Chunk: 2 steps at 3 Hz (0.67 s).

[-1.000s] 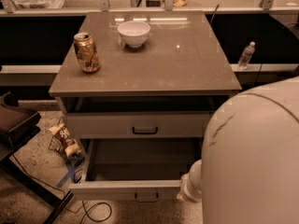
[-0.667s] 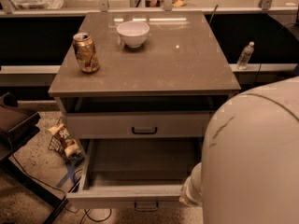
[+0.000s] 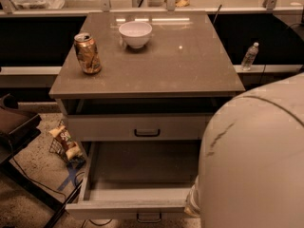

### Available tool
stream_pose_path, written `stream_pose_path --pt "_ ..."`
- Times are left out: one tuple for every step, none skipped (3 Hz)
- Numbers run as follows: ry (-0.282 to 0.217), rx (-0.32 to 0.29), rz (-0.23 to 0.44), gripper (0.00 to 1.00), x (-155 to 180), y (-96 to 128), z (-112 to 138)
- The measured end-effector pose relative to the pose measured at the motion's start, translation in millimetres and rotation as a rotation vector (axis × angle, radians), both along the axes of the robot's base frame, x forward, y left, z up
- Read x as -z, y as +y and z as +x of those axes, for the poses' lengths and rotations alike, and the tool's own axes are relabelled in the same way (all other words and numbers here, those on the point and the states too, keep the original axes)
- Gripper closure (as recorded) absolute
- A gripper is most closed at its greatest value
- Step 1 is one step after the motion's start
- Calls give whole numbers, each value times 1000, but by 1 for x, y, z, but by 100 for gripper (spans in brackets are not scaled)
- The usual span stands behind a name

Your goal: Open middle drawer

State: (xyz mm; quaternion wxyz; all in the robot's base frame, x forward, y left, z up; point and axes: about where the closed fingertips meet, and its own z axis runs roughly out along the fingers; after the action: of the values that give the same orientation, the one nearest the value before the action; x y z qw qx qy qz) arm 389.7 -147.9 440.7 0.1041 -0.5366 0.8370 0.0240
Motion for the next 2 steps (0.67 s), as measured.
stream_pose_path --pt "0 0 0 59 0 0 0" --pt "-1 -1 0 36 0 0 0"
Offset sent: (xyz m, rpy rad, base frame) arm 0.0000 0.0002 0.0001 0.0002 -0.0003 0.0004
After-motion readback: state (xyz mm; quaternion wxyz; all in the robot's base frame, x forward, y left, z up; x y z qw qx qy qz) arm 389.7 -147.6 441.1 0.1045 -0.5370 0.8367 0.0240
